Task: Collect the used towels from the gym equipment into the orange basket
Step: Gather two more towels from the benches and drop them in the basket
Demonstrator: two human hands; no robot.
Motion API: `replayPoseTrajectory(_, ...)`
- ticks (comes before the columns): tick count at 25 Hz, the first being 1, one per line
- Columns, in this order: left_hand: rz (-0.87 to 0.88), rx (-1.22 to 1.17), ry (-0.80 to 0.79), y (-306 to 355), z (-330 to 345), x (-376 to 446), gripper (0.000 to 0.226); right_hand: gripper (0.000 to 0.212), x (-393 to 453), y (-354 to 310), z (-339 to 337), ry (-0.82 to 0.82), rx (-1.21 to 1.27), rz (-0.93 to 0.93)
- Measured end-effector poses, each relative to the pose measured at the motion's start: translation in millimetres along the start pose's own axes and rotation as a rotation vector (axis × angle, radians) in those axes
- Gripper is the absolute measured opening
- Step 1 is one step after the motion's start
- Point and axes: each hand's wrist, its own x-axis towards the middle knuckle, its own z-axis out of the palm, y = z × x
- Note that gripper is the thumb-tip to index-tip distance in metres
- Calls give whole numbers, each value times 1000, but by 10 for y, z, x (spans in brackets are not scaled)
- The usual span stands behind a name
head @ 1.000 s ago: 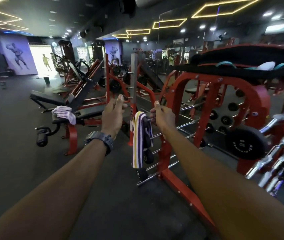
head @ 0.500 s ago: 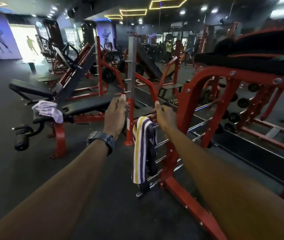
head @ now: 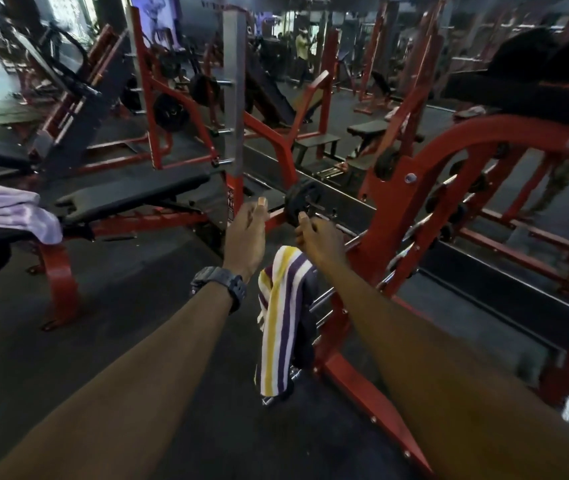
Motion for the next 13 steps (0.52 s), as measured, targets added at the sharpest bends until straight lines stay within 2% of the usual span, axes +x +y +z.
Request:
replayPoseTrajectory(5,-59,3,46,-405,217,606,50,43,543,395,453,-115,-134,-39)
replayPoseTrajectory(6,-66,4,36,-469,261,716,51,48,598,477,537,-169,-232,-58)
replayPoseTrajectory(8,-67,21,28,-562,322,923,49,77,617,631,700,-384,-479,-95)
replayPoseTrajectory(9,-64,32,22,-587,348,1010,46,85,599,688,771,-470,-589,-117)
replayPoseTrajectory(10,-62,36,15,-608,377,1086,43,80,592,738,824,-495,-689,-167)
replayPoseTrajectory(13,-53,37,-10,-656,432,1265,43,37,623,809,911,-423,-839,-372)
